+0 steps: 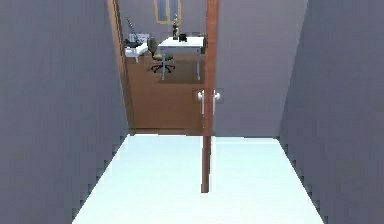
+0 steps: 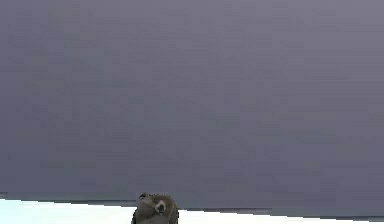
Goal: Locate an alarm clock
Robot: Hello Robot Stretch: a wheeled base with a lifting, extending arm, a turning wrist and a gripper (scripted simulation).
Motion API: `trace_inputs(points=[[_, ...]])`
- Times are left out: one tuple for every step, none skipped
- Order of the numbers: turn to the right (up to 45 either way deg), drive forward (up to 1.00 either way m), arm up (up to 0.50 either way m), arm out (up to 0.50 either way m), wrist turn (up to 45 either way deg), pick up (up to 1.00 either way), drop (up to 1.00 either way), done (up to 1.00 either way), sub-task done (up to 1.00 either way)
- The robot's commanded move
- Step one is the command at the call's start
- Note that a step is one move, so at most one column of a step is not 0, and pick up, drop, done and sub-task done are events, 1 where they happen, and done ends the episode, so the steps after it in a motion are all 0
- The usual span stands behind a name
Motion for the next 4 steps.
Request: trace_inputs(points=[[0.0, 0.05, 0.00, 0.00, 0.0, 0.00, 0.00, 0.00, 0.00], [-9.0, 0.00, 0.00, 0.00, 0.0, 0.00, 0.00, 0.00, 0.00], [0.0, 1.00, 0.00, 0.00, 0.0, 0.00, 0.00, 0.00, 0.00], [-21.0, 0.00, 0.00, 0.00, 0.0, 0.00, 0.00, 0.00, 0.00]])
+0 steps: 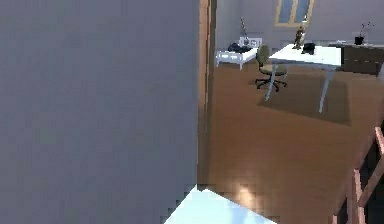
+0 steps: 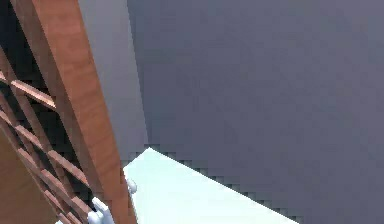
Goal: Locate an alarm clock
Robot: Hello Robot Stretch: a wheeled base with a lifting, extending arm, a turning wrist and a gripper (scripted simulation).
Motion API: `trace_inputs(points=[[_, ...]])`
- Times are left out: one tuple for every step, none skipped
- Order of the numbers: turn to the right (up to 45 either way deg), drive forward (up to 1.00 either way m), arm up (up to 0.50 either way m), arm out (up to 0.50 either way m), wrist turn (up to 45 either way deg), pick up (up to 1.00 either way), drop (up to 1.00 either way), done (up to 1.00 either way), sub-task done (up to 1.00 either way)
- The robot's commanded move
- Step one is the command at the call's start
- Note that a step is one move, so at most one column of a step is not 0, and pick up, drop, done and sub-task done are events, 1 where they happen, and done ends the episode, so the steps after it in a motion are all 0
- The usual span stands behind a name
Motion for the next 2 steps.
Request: trace_inputs(points=[[0.0, 0.10, 0.00, 0.00, 0.0, 0.00, 0.00, 0.00, 0.00], [27.0, 0.00, 0.00, 0.00, 0.0, 0.00, 0.00, 0.00, 0.00]])
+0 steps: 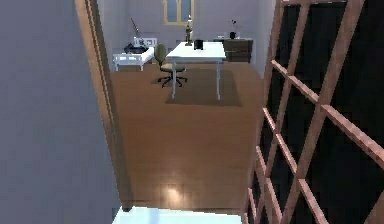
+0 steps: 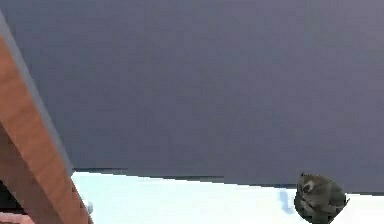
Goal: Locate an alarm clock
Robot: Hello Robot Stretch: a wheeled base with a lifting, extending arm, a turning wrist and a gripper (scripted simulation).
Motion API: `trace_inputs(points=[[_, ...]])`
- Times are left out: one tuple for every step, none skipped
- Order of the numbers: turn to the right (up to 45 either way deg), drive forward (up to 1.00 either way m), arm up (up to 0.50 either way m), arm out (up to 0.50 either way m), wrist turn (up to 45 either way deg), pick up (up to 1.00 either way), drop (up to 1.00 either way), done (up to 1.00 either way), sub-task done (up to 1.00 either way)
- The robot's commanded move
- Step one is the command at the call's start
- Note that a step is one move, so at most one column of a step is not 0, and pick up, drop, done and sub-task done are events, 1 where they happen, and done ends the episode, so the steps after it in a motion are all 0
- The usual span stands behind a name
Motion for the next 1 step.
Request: trace_inputs(points=[[0.0, 1.00, 0.00, 0.00, 0.0, 0.00, 0.00, 0.00, 0.00]])
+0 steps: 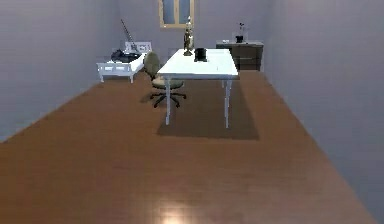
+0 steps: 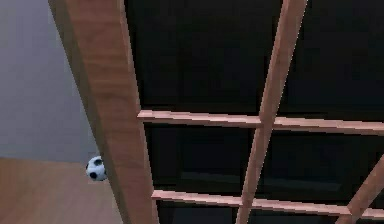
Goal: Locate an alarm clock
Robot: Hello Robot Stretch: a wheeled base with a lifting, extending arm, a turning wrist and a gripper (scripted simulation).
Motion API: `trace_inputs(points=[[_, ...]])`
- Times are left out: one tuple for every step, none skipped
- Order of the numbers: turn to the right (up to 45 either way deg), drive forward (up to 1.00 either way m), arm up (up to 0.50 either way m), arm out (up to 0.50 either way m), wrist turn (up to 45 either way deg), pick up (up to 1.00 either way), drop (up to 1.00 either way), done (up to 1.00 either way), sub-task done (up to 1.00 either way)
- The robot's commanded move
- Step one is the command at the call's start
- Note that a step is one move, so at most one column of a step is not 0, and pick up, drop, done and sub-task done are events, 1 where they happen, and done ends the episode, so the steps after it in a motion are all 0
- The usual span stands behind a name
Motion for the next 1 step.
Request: trace_inputs(points=[[6.0, 0.00, 0.00, 0.00, 0.0, 0.00, 0.00, 0.00, 0.00]])
